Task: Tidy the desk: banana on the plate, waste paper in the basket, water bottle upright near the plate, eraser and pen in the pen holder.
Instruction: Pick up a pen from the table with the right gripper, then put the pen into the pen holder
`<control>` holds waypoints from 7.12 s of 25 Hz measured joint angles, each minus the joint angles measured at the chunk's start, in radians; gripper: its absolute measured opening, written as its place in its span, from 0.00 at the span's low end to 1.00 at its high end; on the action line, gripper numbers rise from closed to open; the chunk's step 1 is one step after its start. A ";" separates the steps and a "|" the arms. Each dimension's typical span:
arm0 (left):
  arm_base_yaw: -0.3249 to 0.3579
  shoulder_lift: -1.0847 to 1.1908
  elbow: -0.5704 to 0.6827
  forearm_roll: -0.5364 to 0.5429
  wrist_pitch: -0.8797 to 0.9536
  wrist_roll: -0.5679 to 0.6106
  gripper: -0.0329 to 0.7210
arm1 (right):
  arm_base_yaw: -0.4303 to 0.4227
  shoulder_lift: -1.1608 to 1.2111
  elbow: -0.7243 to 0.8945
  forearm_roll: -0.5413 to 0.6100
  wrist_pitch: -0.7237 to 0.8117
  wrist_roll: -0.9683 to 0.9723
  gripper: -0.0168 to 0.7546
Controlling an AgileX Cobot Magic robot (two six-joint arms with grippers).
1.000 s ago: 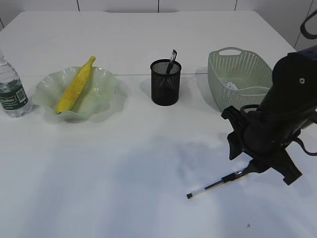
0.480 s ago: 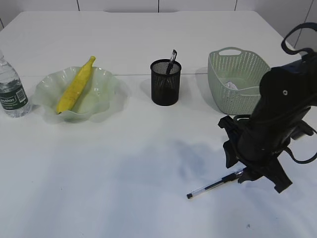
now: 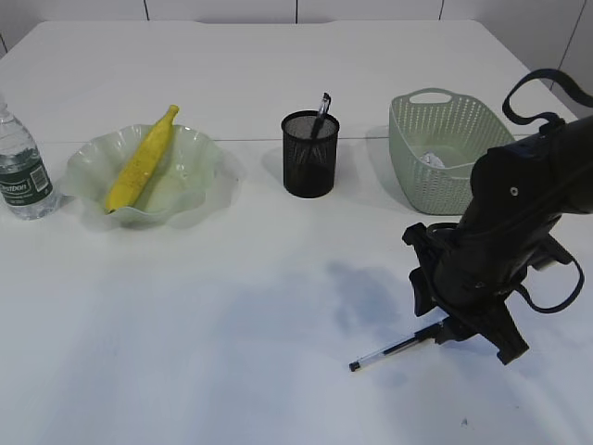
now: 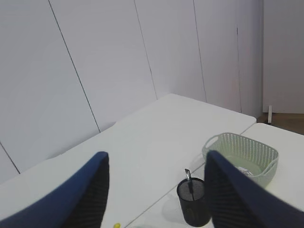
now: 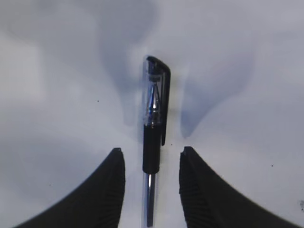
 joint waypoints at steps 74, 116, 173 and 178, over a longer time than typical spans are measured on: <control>0.000 0.000 0.000 0.004 0.097 -0.004 0.63 | 0.000 0.067 -0.004 -0.136 -0.022 0.091 0.40; 0.000 0.000 0.000 0.005 0.097 -0.004 0.63 | 0.000 0.074 -0.007 -0.008 -0.050 0.083 0.19; 0.000 0.000 0.000 0.006 0.073 -0.015 0.63 | 0.004 0.086 -0.270 -0.378 -0.343 -0.524 0.10; 0.000 0.000 0.000 0.007 0.075 -0.015 0.63 | 0.004 0.086 -0.348 -0.521 -0.343 -0.538 0.10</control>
